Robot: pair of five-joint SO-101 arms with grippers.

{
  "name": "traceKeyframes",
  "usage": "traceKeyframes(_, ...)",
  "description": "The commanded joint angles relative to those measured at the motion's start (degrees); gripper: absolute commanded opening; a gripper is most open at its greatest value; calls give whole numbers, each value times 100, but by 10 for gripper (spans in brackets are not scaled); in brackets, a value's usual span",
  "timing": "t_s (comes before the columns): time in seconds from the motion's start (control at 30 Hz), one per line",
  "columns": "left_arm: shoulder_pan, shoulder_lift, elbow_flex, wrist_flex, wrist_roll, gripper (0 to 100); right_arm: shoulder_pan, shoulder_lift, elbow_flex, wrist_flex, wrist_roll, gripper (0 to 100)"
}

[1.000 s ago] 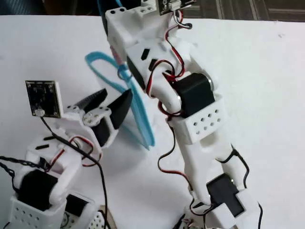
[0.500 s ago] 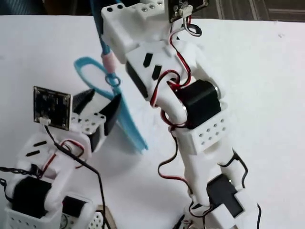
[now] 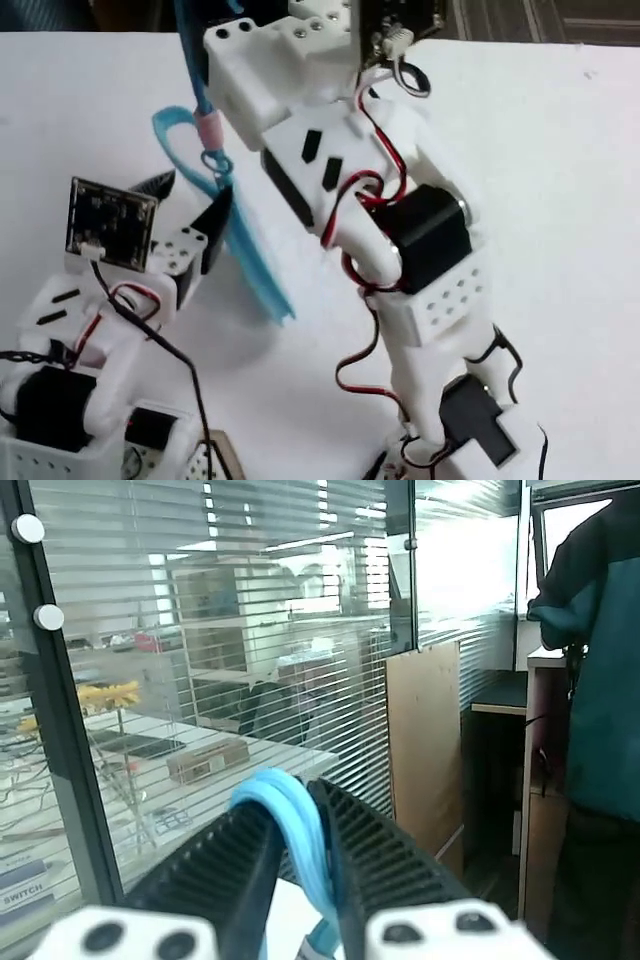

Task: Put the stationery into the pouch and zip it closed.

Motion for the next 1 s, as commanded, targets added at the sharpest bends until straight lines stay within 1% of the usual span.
traceKeyframes(0.0, -84, 31, -273, 123, -79, 222, -22, -356, -299, -4, 26, 15)
traceKeyframes(0.1, -84, 48, -281, 237, -79, 222, -22, -365, -299, -4, 202, 15)
traceKeyframes(0.23, -84, 40, -281, 721, -88, 222, 4, -382, -255, 4, 413, 15)
traceKeyframes(0.43, -119, 31, -334, 1222, -88, 222, 347, -400, -299, -13, 466, 15)
traceKeyframes(0.63, -567, 31, -378, 1125, -97, 225, 646, -567, -484, -40, 457, 15)
traceKeyframes(0.7, -673, 31, -527, 1081, -202, 224, 725, -602, -484, -40, 457, 15)
traceKeyframes(0.8, -655, 31, -879, 993, -378, 222, 875, -646, -492, -40, 448, 15)
traceKeyframes(0.97, -637, 66, -1354, 853, -360, 222, 884, -752, -492, -40, 255, 15)
